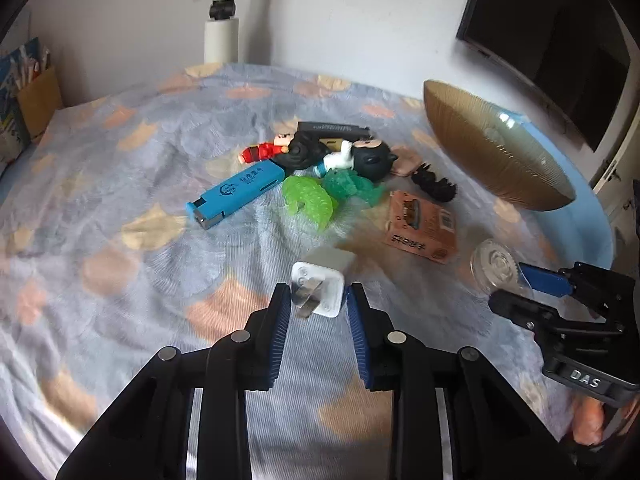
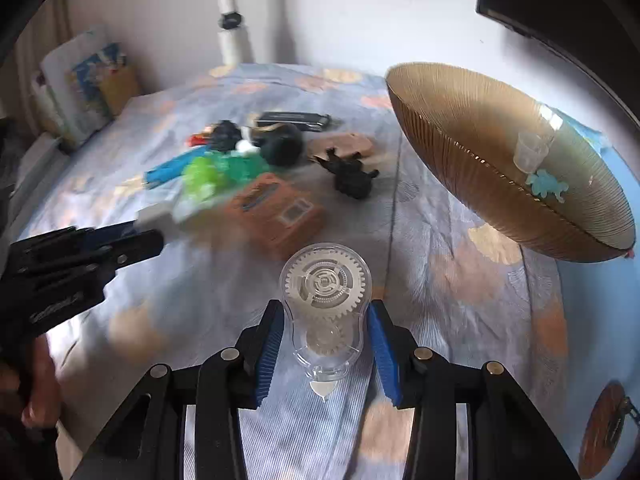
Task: Organize rigid objects
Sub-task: 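Grasp the white plug adapter with the left tool while the right tool grasps the gear tape dispenser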
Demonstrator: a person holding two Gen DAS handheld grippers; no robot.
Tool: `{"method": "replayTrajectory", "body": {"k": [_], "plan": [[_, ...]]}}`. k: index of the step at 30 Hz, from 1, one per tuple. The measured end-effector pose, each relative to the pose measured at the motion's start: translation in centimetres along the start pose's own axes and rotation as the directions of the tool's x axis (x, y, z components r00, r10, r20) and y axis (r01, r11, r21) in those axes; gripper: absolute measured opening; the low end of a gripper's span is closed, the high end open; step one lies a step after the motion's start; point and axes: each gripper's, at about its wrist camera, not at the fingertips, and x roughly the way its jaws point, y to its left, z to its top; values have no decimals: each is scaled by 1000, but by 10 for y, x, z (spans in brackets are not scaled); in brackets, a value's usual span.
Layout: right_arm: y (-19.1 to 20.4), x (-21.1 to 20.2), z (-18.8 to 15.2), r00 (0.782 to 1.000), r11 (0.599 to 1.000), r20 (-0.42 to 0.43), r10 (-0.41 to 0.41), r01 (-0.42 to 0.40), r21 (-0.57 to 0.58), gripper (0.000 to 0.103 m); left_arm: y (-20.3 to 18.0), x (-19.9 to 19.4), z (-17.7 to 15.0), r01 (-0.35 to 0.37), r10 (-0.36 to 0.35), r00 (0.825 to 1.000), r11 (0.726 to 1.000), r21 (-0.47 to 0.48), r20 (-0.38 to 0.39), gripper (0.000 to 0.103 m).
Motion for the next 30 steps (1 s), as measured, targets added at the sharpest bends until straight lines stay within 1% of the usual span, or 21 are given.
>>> {"method": "replayTrajectory", "body": {"k": [2,5,9,10,12,13,16,18,22,23,24,25,26,27,30], "plan": [[2,-12,-5,999,999,8,31,-30,-30,42,3,-5,-4,23,-22,1000,1000,-19,22,26],[2,-14,-13,997,996,-12,82,-83,-39,42,4,-2,-6,35,-35,999,999,-33,26,26],[4,-3,-21,995,995,-28,94,-95,-39,42,1,1,-9,24,-24,1000,1000,-6,-16,27],[4,-2,-21,994,994,-27,103,-104,-37,42,1,2,-11,23,-23,999,1000,-2,-26,29],[6,-1,-21,995,994,-24,100,-101,-46,42,4,3,-14,20,-20,999,1000,-7,-41,37],[7,-1,-21,995,994,-23,96,-97,-53,42,5,2,-14,19,-19,999,1000,-13,-42,39],[9,-1,-23,995,994,-24,94,-95,-61,46,6,4,-12,23,-24,999,1000,-14,-43,39],[10,-1,-22,995,993,-25,101,-102,-61,50,3,8,-8,8,-8,999,1000,0,-47,39],[19,1,-22,998,994,-24,65,-67,-86,52,-6,19,3,-35,37,997,999,34,-64,39],[19,1,-23,998,994,-23,57,-59,-89,52,-9,20,5,-37,40,997,999,38,-65,38],[20,1,-23,999,995,-21,45,-46,-90,52,-10,21,5,-38,40,997,998,42,-67,35],[21,2,-23,999,995,-19,37,-39,-91,51,-12,21,5,-39,42,997,998,46,-67,28],[23,1,-23,1000,995,-13,21,-22,-98,45,-13,21,5,-31,35,997,998,50,-68,27],[24,0,-24,1000,995,-7,18,-18,-102,43,-14,20,3,-26,29,997,998,49,-65,27],[23,0,-24,1000,995,0,20,-20,-95,43,-18,11,0,-17,19,999,998,53,-38,24]]}}
